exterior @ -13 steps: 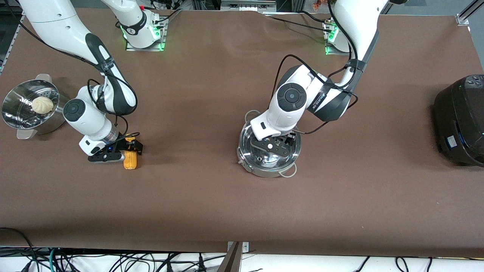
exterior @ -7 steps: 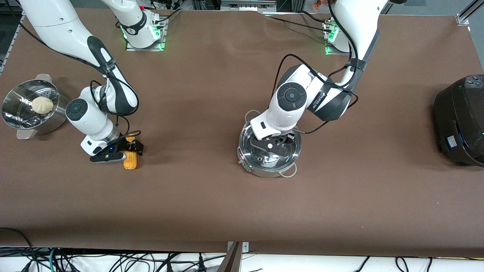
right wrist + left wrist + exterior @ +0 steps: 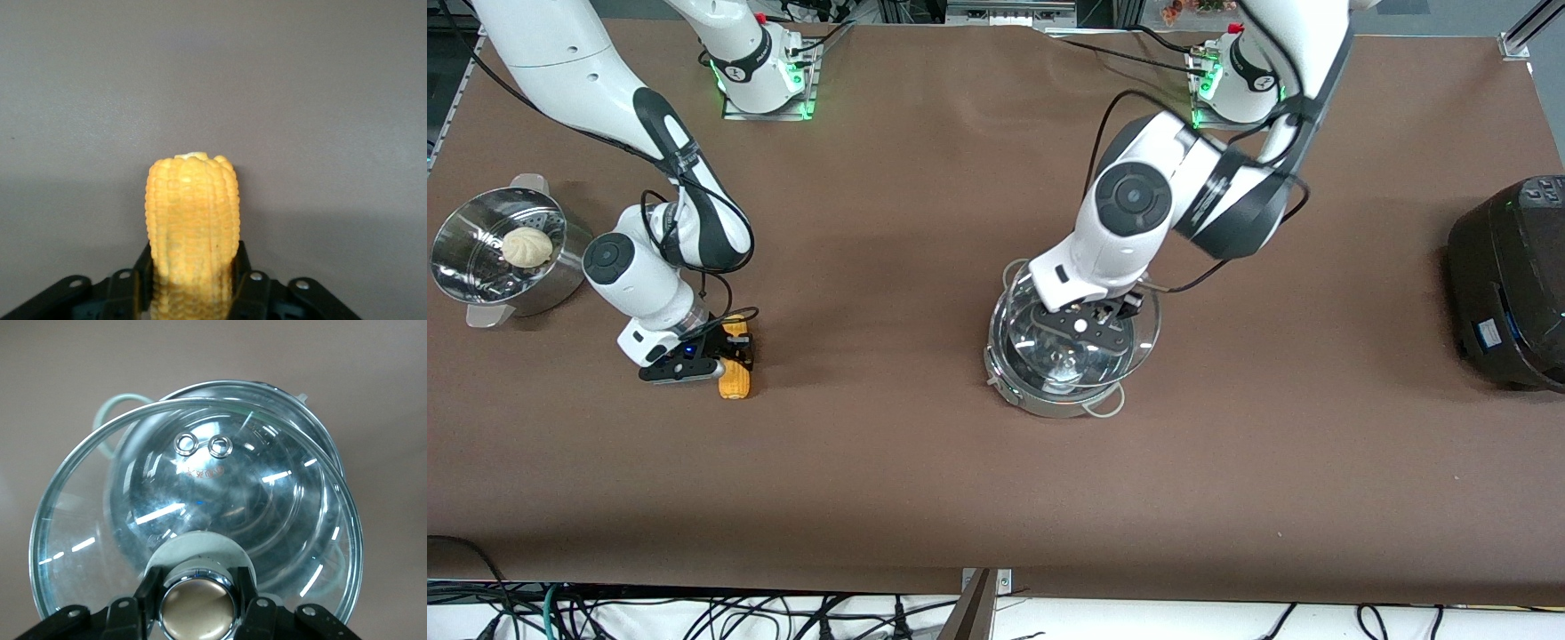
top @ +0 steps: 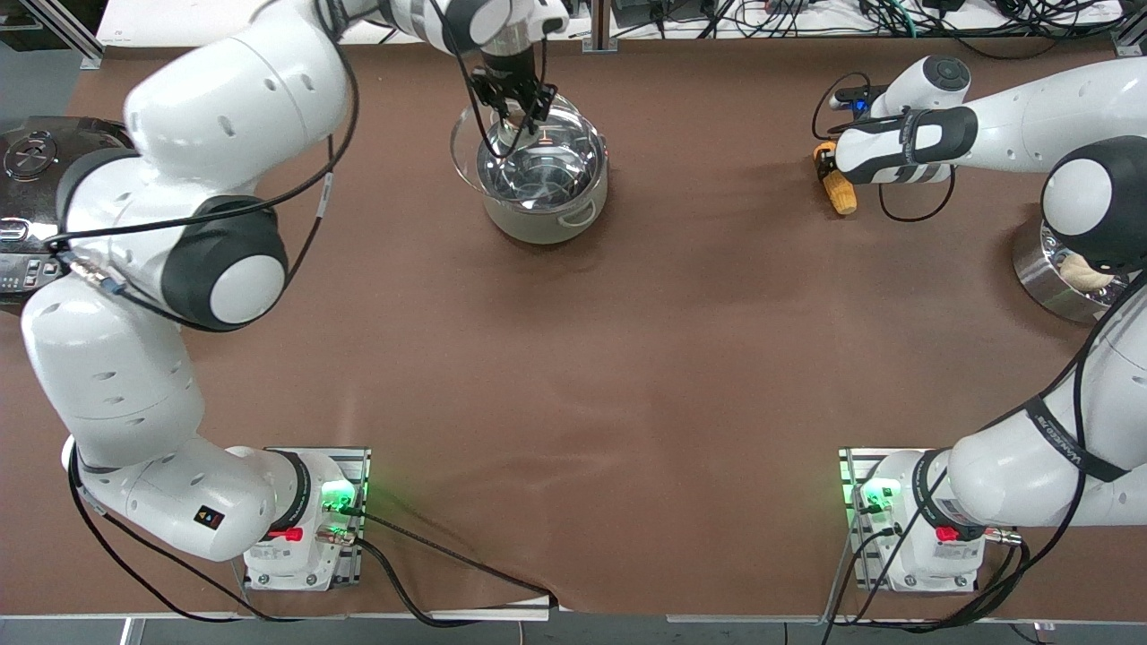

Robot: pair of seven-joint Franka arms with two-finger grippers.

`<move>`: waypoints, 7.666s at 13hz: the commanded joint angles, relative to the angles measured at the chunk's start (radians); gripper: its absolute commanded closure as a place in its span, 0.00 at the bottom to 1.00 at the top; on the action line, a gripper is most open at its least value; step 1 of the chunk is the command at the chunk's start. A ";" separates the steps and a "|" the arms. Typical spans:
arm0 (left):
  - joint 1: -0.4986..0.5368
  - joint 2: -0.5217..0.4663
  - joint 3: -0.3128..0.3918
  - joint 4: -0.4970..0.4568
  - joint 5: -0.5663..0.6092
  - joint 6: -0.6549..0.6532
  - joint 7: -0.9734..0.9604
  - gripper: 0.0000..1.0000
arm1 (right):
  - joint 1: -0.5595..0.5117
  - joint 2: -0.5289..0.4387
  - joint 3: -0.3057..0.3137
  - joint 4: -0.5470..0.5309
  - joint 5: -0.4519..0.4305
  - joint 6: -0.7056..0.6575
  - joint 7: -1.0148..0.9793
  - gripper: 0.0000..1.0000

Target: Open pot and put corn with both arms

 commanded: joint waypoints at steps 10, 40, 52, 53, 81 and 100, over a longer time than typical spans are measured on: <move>0.388 -0.102 0.003 -0.077 0.129 -0.159 0.247 0.90 | 0.000 -0.226 0.035 0.170 0.015 -0.556 0.061 0.79; 0.584 -0.149 -0.034 -0.616 0.146 0.480 0.342 0.00 | 0.710 0.260 0.146 1.020 -0.255 -0.758 1.353 0.92; 0.591 -0.318 -0.052 -0.079 -0.005 -0.284 0.345 0.00 | 0.724 0.367 0.092 1.078 -0.271 -0.591 1.314 0.94; 0.583 -0.351 -0.042 -0.081 -0.005 -0.284 0.345 0.00 | 0.724 0.372 0.092 1.078 -0.284 -0.591 1.283 0.94; 0.414 -0.494 0.182 -0.249 -0.004 -0.187 0.285 0.00 | 0.747 0.473 0.052 1.140 -0.289 -0.486 1.249 0.43; 0.414 -0.494 0.182 -0.249 -0.004 -0.189 0.285 0.00 | 0.658 0.254 0.052 1.134 -0.277 -0.943 0.857 0.01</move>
